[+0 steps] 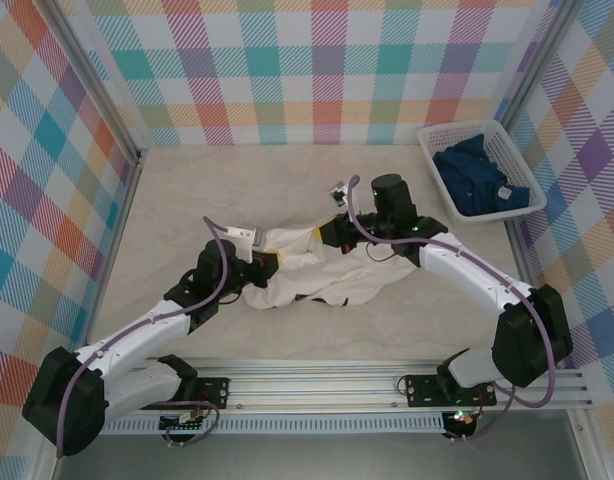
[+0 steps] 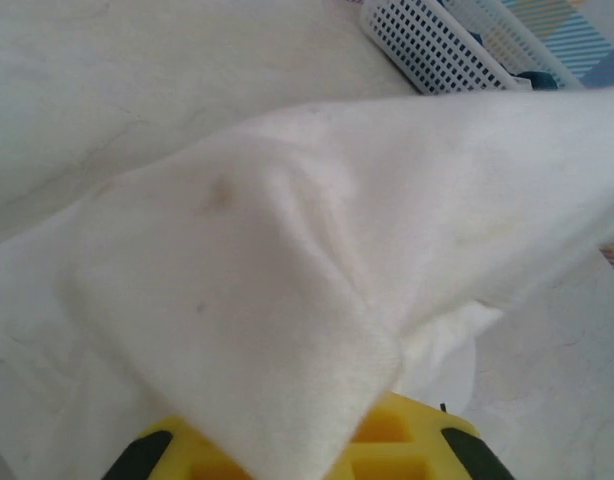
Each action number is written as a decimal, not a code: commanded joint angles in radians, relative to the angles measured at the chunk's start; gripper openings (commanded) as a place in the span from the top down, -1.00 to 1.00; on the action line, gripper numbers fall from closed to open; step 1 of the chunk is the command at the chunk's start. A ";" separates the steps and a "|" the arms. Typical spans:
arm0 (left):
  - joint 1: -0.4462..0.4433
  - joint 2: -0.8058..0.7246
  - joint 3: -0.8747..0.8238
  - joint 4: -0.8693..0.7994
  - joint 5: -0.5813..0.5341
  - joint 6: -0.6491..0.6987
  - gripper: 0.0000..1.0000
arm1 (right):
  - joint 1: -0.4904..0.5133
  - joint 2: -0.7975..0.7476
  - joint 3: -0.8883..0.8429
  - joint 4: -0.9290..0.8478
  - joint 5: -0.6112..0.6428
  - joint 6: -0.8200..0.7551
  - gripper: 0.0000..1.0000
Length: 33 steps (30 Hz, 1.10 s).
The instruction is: Fold the inside-out t-shirt
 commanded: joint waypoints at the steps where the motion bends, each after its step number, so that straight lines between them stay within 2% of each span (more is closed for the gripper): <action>1: 0.014 0.022 0.004 -0.090 -0.030 0.037 0.55 | -0.024 0.004 0.002 0.002 -0.154 0.103 1.00; 5: 0.004 -0.014 0.037 -0.137 -0.032 0.069 0.08 | -0.027 0.050 0.035 -0.009 -0.189 0.144 1.00; 9: -0.041 -0.092 0.057 -0.183 -0.082 0.110 -0.12 | -0.033 0.087 0.067 -0.023 -0.194 0.196 1.00; 12: -0.099 -0.125 0.091 -0.200 -0.084 0.154 -0.17 | -0.036 0.111 0.083 -0.028 -0.200 0.237 1.00; 14: -0.133 -0.110 0.122 -0.205 -0.048 0.180 -0.17 | -0.037 0.119 0.086 -0.023 -0.202 0.259 1.00; 16: -0.156 -0.061 0.161 -0.202 -0.015 0.198 -0.17 | -0.041 0.125 0.084 -0.008 -0.211 0.279 1.00; 23: -0.166 0.166 0.288 -0.149 -0.044 0.204 -0.15 | -0.042 0.124 0.072 0.015 -0.213 0.308 1.00; 26: -0.166 0.243 0.331 -0.120 -0.016 0.202 0.03 | -0.045 0.120 0.067 0.016 -0.211 0.313 1.00; 31: -0.160 0.269 0.336 -0.073 0.025 0.158 0.88 | -0.050 0.112 0.074 -0.033 -0.157 0.266 1.00; 32: -0.154 0.257 0.331 -0.067 0.047 0.142 0.99 | -0.051 0.108 0.080 -0.062 -0.129 0.242 1.00; 33: -0.145 0.240 0.329 -0.063 0.083 0.116 1.00 | -0.051 0.103 0.085 -0.089 -0.093 0.208 1.00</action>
